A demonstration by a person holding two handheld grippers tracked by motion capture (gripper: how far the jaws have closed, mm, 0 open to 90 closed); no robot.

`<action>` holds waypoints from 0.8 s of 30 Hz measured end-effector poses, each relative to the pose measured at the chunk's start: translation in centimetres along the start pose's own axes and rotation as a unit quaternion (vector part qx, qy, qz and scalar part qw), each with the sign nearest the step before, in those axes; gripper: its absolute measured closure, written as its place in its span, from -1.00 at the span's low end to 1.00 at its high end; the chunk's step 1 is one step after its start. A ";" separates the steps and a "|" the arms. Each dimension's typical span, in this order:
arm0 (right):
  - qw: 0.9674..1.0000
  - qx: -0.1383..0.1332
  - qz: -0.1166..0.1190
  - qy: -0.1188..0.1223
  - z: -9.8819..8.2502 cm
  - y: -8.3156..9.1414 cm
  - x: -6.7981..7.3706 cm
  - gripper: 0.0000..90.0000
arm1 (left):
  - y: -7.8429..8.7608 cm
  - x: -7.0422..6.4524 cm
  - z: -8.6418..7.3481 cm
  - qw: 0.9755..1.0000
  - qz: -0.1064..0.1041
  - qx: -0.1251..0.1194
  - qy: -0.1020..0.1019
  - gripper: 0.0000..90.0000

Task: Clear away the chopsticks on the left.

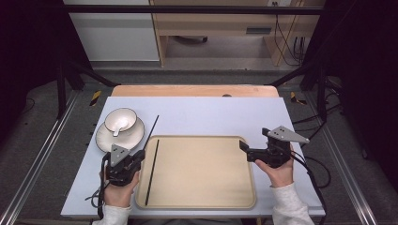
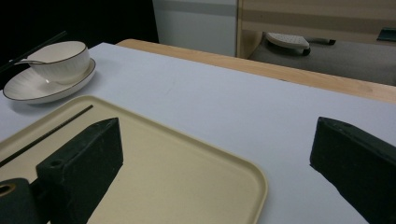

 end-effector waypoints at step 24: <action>1.000 0.004 0.004 0.001 -0.2 -0.3 0.3 -0.94 | -0.6 -2.5 -3.7 0.997 0.015 -0.021 0.066 0.89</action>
Point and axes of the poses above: each handheld gripper's, and its own axes: y roughly backward along the jaws, z roughly out of its top, x roughly to its left, the point moved 10 cm from there along -y, roughly forward along the jaws, and after that the axes turned 2 degrees about x, right-handed, at the moved point
